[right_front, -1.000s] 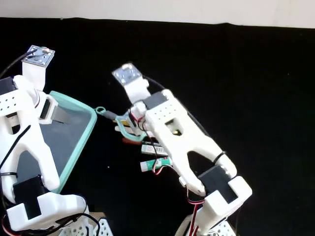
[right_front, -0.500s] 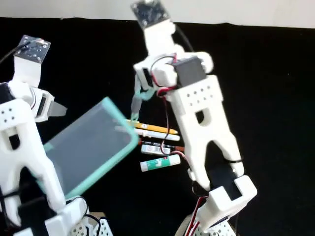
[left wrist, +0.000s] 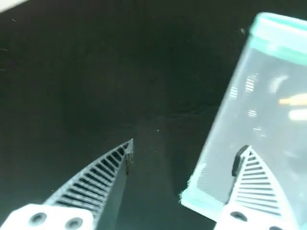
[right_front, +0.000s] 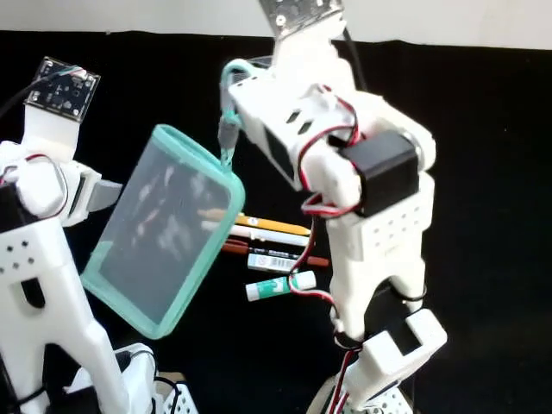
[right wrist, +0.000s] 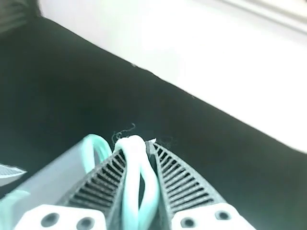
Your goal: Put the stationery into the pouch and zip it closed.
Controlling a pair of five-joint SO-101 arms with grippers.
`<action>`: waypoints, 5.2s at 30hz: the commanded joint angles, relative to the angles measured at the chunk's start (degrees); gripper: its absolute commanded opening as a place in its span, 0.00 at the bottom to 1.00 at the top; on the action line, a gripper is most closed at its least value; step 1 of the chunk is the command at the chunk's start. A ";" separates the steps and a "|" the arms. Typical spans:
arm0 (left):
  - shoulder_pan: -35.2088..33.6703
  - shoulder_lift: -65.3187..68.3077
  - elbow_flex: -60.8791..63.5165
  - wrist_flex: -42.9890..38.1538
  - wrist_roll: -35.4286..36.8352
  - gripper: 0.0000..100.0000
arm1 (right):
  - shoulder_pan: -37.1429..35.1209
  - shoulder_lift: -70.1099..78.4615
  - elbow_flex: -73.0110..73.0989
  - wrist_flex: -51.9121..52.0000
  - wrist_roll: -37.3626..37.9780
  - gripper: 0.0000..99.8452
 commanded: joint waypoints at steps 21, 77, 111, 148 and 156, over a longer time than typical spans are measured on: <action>0.92 -12.35 -0.66 2.37 1.58 0.34 | -7.16 -0.66 -18.68 -5.23 4.92 0.01; 8.48 -12.09 -3.56 3.69 7.74 0.34 | -10.86 -0.31 -18.59 3.21 5.19 0.01; 11.03 -12.00 -13.23 3.16 9.93 0.01 | -10.68 -0.31 -18.95 6.81 5.27 0.01; 7.52 5.49 -29.05 17.93 22.51 0.26 | -10.77 -0.22 -18.59 7.60 5.19 0.01; 7.43 4.97 -28.97 18.37 22.59 0.26 | -10.77 -0.22 -18.59 7.60 5.19 0.01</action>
